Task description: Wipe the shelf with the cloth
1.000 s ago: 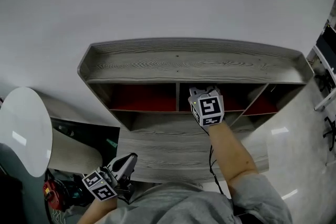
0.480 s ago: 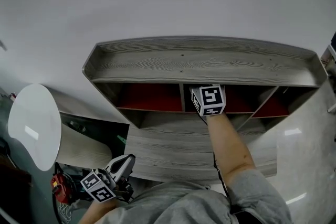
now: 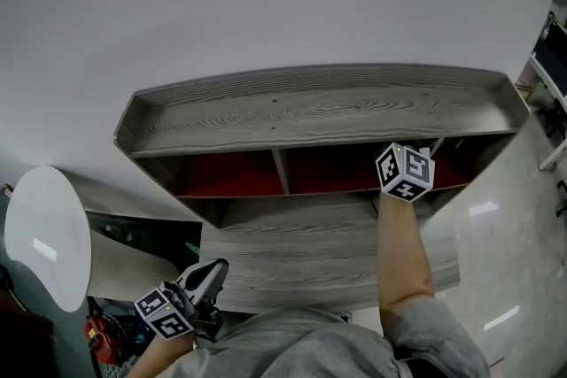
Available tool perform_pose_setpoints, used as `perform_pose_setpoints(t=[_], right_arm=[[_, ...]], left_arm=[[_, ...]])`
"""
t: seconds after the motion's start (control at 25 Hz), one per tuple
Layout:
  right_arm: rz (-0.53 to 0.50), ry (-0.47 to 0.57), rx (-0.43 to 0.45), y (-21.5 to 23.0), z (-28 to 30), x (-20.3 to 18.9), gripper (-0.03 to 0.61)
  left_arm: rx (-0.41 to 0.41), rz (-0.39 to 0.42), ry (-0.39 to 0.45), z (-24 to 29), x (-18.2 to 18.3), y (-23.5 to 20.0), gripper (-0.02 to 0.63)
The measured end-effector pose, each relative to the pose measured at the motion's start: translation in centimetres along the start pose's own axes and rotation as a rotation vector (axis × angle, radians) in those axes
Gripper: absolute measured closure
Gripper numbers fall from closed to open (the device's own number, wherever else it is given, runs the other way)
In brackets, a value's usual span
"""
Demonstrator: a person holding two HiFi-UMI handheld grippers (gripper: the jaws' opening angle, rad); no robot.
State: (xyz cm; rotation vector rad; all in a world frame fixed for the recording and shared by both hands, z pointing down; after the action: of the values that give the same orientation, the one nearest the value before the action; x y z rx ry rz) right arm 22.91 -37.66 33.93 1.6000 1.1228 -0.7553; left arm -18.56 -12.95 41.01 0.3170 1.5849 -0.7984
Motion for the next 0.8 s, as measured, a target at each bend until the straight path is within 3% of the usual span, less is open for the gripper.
perform_pose_setpoints(t=[0.28, 0.36, 0.48, 0.6, 0.68, 0.8], right_arm=[[-0.02, -0.015, 0.003, -0.2, -0.3, 0.0, 0.537], [-0.073, -0.087, 0.099, -2.8, -1.0, -1.6, 0.537], [-0.193, -0.216, 0.334, -10.2, -3.8, -5.8, 0.537], [-0.277, -0.255, 0.511, -17.3, -6.1, -8.0, 0.537], [-0.288, -0.242, 0.542, -20.0, -6.5, -8.0, 0.537], [-0.274, -0.219, 0.517, -20.7, -6.0, -7.3, 0.538]], left_arm=[[-0.025, 0.014, -0.004, 0.3, 0.1, 0.3, 0.578], [-0.018, 0.007, 0.007, -0.2, 0.0, 0.0, 0.578], [-0.017, -0.012, 0.03, -0.8, -0.2, -0.2, 0.578], [-0.023, -0.022, 0.052, -1.4, -0.4, -0.2, 0.578], [-0.019, -0.031, 0.063, -2.0, -0.6, -0.4, 0.578], [-0.004, -0.05, 0.071, -3.1, -0.9, -0.9, 0.578]])
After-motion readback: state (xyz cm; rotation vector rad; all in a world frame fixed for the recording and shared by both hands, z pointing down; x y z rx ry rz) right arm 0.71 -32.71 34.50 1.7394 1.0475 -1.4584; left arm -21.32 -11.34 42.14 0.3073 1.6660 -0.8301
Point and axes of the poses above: the fingertips, and each gripper's own axes: z forward along the fingers, y to its right, x out of its top, the point moved 4 cm from there along -z, backward along the fingers, and after that the axes turned 11 degrees about z, right-handed, at the moved point
